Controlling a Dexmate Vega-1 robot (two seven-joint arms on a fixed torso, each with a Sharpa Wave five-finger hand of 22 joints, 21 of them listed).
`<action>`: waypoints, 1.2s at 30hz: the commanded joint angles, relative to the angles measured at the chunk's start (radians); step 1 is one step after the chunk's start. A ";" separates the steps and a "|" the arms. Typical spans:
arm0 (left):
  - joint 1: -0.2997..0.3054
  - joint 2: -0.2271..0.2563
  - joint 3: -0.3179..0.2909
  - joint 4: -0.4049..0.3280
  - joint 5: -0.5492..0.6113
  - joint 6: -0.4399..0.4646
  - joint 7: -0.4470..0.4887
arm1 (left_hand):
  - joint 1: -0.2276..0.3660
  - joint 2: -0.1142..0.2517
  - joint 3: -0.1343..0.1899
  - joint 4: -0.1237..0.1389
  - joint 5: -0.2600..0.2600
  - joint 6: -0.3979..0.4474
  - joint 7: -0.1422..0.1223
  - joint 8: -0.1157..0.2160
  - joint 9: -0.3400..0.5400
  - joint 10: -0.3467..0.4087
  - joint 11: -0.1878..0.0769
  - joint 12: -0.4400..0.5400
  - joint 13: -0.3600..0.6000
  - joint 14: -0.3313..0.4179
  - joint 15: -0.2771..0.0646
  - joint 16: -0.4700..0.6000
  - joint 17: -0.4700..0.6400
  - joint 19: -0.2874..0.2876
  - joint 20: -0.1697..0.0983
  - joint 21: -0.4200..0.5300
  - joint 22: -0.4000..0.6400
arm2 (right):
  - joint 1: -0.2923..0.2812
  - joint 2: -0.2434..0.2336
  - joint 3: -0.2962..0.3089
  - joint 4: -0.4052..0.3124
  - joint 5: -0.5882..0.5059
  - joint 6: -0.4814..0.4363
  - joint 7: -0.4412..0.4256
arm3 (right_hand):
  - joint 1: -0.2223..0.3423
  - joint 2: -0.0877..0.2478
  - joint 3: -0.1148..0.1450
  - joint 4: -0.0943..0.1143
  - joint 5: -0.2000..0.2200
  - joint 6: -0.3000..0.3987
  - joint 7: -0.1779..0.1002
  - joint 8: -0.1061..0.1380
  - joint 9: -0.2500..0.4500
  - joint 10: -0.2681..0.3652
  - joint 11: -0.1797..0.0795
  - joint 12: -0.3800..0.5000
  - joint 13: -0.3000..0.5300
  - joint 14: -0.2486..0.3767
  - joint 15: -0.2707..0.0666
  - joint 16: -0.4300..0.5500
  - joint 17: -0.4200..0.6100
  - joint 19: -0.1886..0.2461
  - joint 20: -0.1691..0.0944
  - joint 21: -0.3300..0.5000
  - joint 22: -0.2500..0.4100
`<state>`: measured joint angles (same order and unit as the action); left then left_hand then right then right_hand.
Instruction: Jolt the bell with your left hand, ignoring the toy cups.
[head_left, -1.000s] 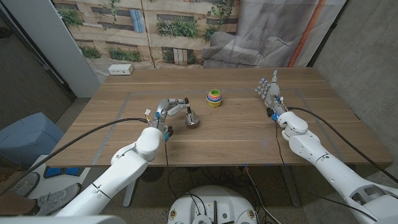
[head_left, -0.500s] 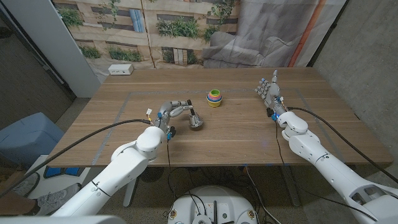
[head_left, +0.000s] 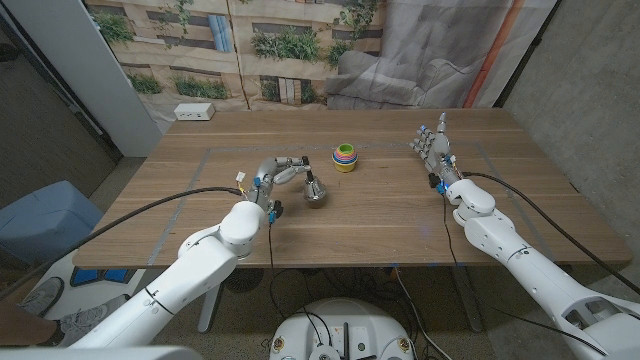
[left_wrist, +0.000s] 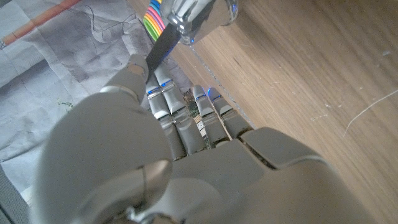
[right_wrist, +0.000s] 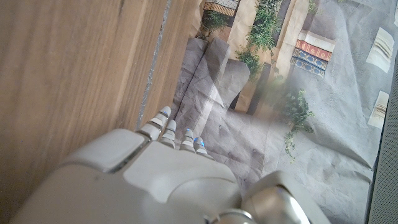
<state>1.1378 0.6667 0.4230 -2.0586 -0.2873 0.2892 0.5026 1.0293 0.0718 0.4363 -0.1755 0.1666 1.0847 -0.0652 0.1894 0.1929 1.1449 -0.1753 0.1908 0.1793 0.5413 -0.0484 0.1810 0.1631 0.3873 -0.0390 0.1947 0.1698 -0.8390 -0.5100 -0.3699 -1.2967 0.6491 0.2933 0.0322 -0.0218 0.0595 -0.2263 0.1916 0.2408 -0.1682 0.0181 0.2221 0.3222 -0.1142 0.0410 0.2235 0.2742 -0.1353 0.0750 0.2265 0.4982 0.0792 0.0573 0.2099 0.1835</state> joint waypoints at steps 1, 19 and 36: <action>-0.026 0.029 0.056 0.059 0.261 -0.186 0.052 | 0.002 0.010 -0.004 0.002 0.005 0.019 0.019 0.003 0.003 0.049 -0.047 0.005 0.005 0.010 -0.151 0.000 0.003 0.007 0.004 0.004 0.002 | -0.001 0.000 0.000 0.001 0.000 0.001 0.001 | -0.002 0.104 -0.007 -0.001 0.008 -0.054 -0.002 0.005 0.004 -0.003 0.002 0.006 0.002 -0.005 -0.002 0.008 0.002 0.007 0.001 0.005 0.003; -0.046 0.035 0.089 0.151 0.611 -0.347 0.120 | 0.003 0.011 -0.013 0.003 0.004 0.014 0.008 0.001 0.004 0.041 -0.048 0.002 0.005 0.013 -0.152 0.000 0.003 0.003 0.004 0.002 0.002 | -0.001 0.001 0.000 0.000 -0.001 0.001 -0.003 | -0.002 0.104 -0.007 -0.001 0.008 -0.054 -0.002 0.005 0.004 -0.004 0.002 0.005 0.002 -0.005 -0.002 0.008 0.002 0.007 0.002 0.005 0.003; -0.048 -0.003 0.086 0.186 0.719 -0.383 0.127 | 0.004 0.014 -0.019 0.003 0.004 0.014 0.005 0.002 0.004 0.040 -0.048 0.002 0.006 0.016 -0.153 0.000 0.003 0.004 0.002 0.002 0.002 | 0.000 0.001 0.000 0.001 -0.002 0.001 -0.003 | -0.002 0.104 -0.007 -0.001 0.008 -0.055 -0.002 0.005 0.004 -0.004 0.001 0.005 0.002 -0.005 -0.004 0.008 0.002 0.007 0.002 0.005 0.003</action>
<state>1.0896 0.6883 0.5122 -1.8954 0.3813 -0.0762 0.6316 1.0299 0.0759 0.4238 -0.1717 0.1660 1.0847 -0.0652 0.1854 0.1926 1.1413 -0.1792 0.1873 0.1791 0.5467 -0.0537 0.1810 0.1648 0.3874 -0.0390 0.1947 0.1698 -0.8394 -0.5094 -0.3698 -1.2957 0.6484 0.2938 0.0295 -0.0218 0.0595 -0.2263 0.1916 0.2408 -0.1682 0.0181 0.2221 0.3222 -0.1143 0.0410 0.2235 0.2742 -0.1353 0.0751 0.2265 0.4982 0.0792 0.0573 0.2099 0.1835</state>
